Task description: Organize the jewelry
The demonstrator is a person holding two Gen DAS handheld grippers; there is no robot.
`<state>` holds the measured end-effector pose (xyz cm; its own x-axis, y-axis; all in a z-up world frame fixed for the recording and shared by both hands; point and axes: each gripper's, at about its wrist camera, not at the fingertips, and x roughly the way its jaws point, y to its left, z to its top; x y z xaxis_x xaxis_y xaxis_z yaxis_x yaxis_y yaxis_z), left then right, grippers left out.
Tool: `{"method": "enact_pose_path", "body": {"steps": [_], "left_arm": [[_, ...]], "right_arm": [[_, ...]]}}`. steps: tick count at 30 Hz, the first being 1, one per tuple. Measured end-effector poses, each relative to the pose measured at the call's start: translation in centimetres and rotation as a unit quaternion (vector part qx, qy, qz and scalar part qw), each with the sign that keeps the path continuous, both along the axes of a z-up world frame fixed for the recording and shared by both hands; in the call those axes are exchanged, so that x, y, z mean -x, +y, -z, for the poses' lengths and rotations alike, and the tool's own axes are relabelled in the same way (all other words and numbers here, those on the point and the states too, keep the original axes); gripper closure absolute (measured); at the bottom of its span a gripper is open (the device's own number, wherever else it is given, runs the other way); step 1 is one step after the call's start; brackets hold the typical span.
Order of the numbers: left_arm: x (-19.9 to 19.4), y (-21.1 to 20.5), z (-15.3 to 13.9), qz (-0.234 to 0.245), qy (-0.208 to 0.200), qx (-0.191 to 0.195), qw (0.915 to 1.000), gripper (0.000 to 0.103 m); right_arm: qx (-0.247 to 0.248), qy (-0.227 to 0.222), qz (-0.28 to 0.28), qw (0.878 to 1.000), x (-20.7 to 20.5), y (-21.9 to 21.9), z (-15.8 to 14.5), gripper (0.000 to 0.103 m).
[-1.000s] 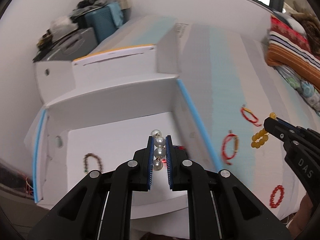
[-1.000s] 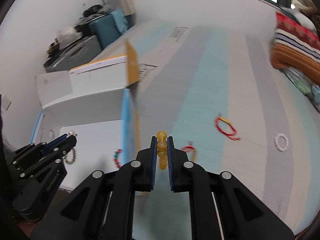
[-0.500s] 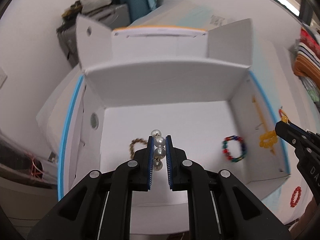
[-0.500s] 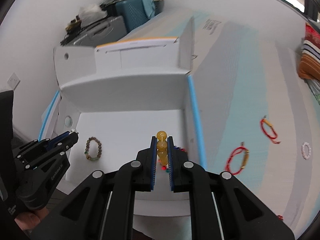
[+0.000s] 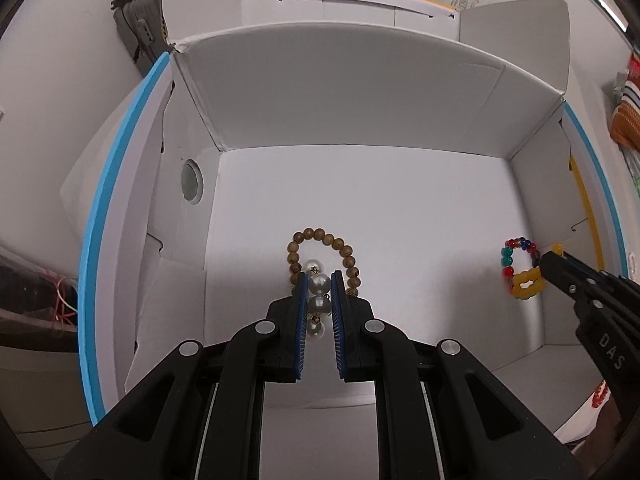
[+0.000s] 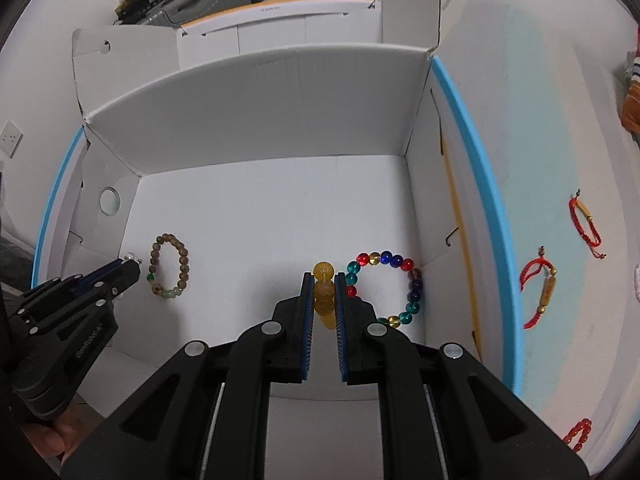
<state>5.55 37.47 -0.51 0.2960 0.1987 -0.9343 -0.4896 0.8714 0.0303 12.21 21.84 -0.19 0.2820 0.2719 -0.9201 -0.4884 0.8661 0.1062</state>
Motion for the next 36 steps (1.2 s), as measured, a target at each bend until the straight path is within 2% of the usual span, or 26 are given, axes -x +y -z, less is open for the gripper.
{"method": "enact_pose_path", "body": {"steps": [8, 9, 10, 11, 13, 14, 16, 18, 21, 26, 36], "left_arm": [[0.8, -0.3, -0.7, -0.004, -0.012, -0.008, 0.9999, 0.086], [0.9, -0.3, -0.9, -0.004, -0.015, -0.007, 0.9999, 0.08], [1.3, -0.3, -1.2, -0.005, -0.021, -0.009, 0.9997, 0.072], [1.6, -0.4, -1.5, -0.006, -0.026, -0.012, 0.9996, 0.069], [2.2, -0.8, -2.4, -0.008, -0.04, -0.021, 0.999, 0.054], [2.5, -1.1, -2.9, -0.007, -0.046, -0.025, 0.9986, 0.048], [2.9, -1.8, -3.9, -0.001, -0.064, -0.037, 0.9973, 0.02], [3.4, -2.8, -5.0, 0.005, -0.087, -0.056, 0.9946, 0.01], [3.1, -3.8, -6.0, 0.01, -0.103, -0.048, 0.9935, 0.007], [2.7, -6.1, -7.4, 0.027, -0.118, -0.057, 0.991, 0.006], [0.3, -14.6, -8.5, 0.095, -0.145, -0.049, 0.9835, 0.006]], "right_arm": [[-0.016, 0.004, -0.006, 1.0, 0.3, 0.2, 0.1, 0.09], [-0.019, 0.002, -0.006, 1.0, 0.4, 0.1, -0.1, 0.081], [-0.023, -0.003, -0.006, 1.0, 0.6, -0.1, -0.5, 0.077], [-0.027, -0.012, -0.005, 1.0, 0.9, -0.3, -0.9, 0.069], [-0.036, -0.025, -0.007, 0.999, 1.4, -0.8, -1.9, 0.062], [-0.042, -0.03, -0.006, 0.999, 1.6, -1.2, -2.5, 0.055], [-0.049, -0.043, -0.002, 0.998, 1.9, -2.0, -3.5, 0.048], [-0.049, -0.059, 0.003, 0.997, 2.1, -2.8, -4.4, 0.032], [-0.05, -0.077, 0.015, 0.996, 2.0, -4.4, -5.5, 0.02], [-0.055, -0.097, 0.041, 0.993, 1.8, -7.9, -6.7, 0.008], [-0.046, -0.117, 0.095, 0.988, 0.6, -17.7, -8.0, 0.007]]}}
